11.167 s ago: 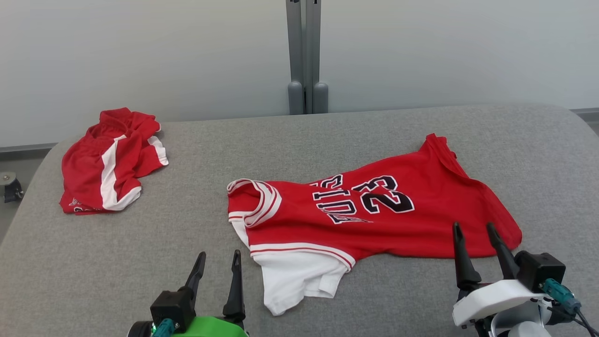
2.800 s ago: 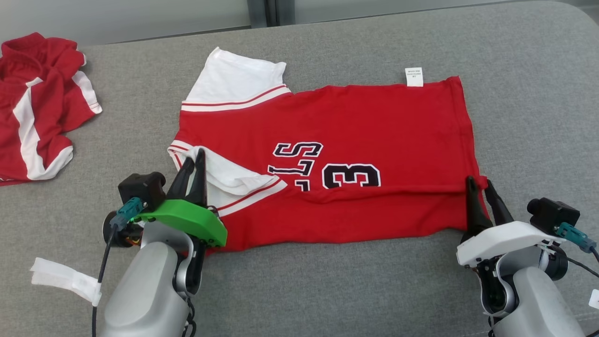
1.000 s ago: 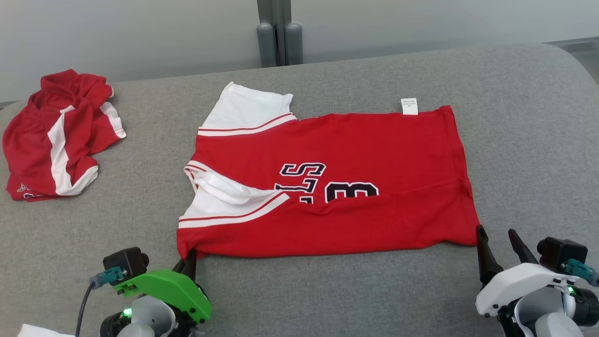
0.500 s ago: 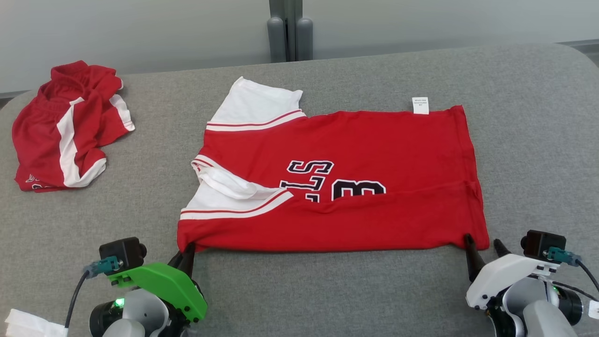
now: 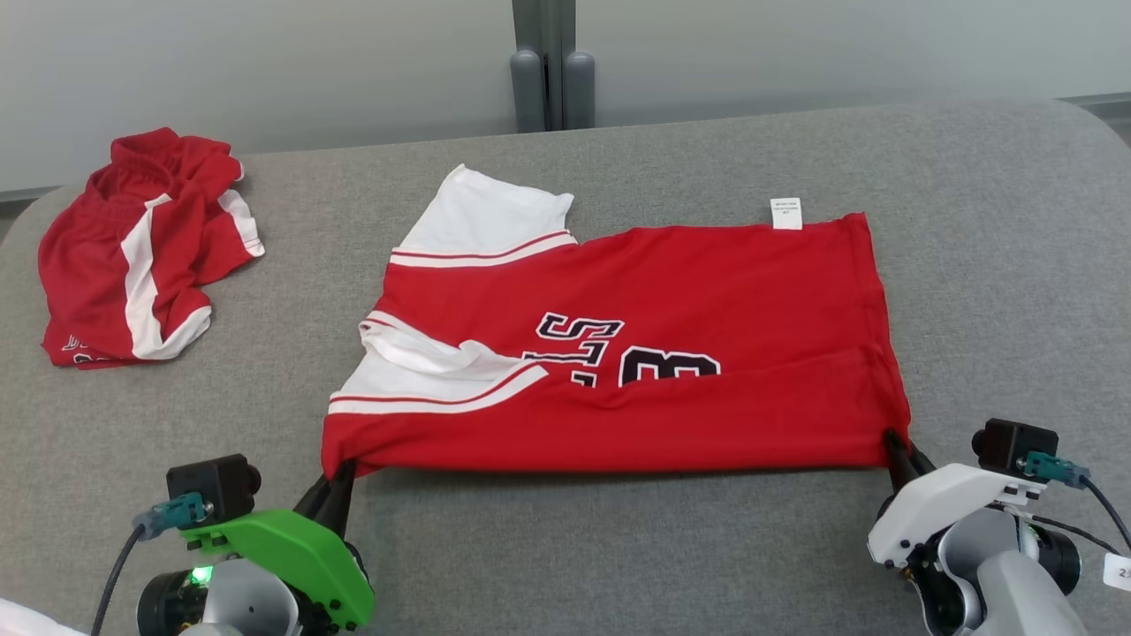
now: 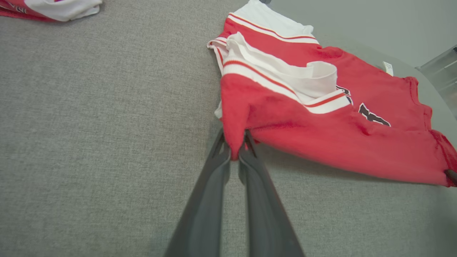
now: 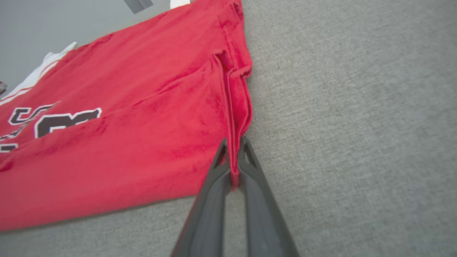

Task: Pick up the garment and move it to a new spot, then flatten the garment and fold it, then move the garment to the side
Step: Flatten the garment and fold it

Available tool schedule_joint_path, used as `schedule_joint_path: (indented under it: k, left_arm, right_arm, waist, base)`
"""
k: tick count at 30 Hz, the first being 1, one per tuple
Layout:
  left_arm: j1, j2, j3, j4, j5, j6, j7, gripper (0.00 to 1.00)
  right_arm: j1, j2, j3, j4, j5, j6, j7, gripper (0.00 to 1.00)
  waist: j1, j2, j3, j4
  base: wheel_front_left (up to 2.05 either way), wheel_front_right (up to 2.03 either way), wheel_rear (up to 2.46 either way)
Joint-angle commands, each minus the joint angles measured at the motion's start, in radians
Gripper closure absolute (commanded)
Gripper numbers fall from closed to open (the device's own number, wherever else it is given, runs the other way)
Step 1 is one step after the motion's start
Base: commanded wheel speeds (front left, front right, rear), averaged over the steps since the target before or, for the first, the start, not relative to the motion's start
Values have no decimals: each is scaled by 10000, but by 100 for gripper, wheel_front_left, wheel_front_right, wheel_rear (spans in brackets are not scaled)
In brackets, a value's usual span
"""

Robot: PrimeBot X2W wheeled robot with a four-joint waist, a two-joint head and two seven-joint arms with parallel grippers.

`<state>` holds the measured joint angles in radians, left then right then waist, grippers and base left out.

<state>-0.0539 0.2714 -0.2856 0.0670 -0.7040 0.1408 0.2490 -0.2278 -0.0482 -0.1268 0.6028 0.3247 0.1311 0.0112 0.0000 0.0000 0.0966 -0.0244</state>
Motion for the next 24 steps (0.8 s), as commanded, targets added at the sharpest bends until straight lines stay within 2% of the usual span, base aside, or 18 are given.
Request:
schedule_joint_path:
  k: [1, 8, 12, 18, 19, 20, 21, 24]
  left_arm:
    - [294, 215, 32, -278, 121, 93, 75, 100]
    - [1611, 753, -152, -1973, 220, 581, 816, 100]
    - [2391, 564, -380, -2222, 43, 858, 1092, 100]
    - [2508, 288, -568, -1749, -28, 962, 1070, 100]
    - [2447, 286, -572, -1670, 8, 960, 1024, 80]
    - [2393, 288, -554, -1628, 26, 961, 1007, 57]
    - [2336, 323, -517, -1600, 38, 959, 990, 0]
    - [2260, 580, -406, -1679, 99, 959, 1028, 0]
  right_arm:
    - [314, -39, -52, -325, 152, -9, 139, 100]
    - [2145, -179, -274, -2747, 545, -12, 1215, 100]
    - [3031, -94, -504, -3655, 723, -12, 1641, 100]
    - [3350, -46, -532, -4003, 757, -13, 1772, 100]
    - [3346, -47, -536, -4041, 706, -13, 1739, 50]
    - [3357, -47, -572, -4068, 700, -13, 1688, 11]
    - [3381, -49, -607, -4106, 697, -13, 1632, 0]
    - [3519, -39, -667, -4250, 678, -11, 1566, 0]
  waist:
    - [0, 0, -73, 18]
    - [0, 0, -155, -25]
    - [0, 0, -87, -130]
    - [0, 0, 21, -237]
    - [0, 0, 36, -264]
    - [0, 0, 43, -285]
    - [0, 0, 49, -311]
    - [0, 0, 66, -377]
  base:
    - [0, 0, 0]
    - [0, 0, 0]
    - [0, 0, 0]
    - [0, 0, 0]
    - [0, 0, 0]
    - [0, 0, 0]
    - [0, 0, 0]
    - [0, 0, 0]
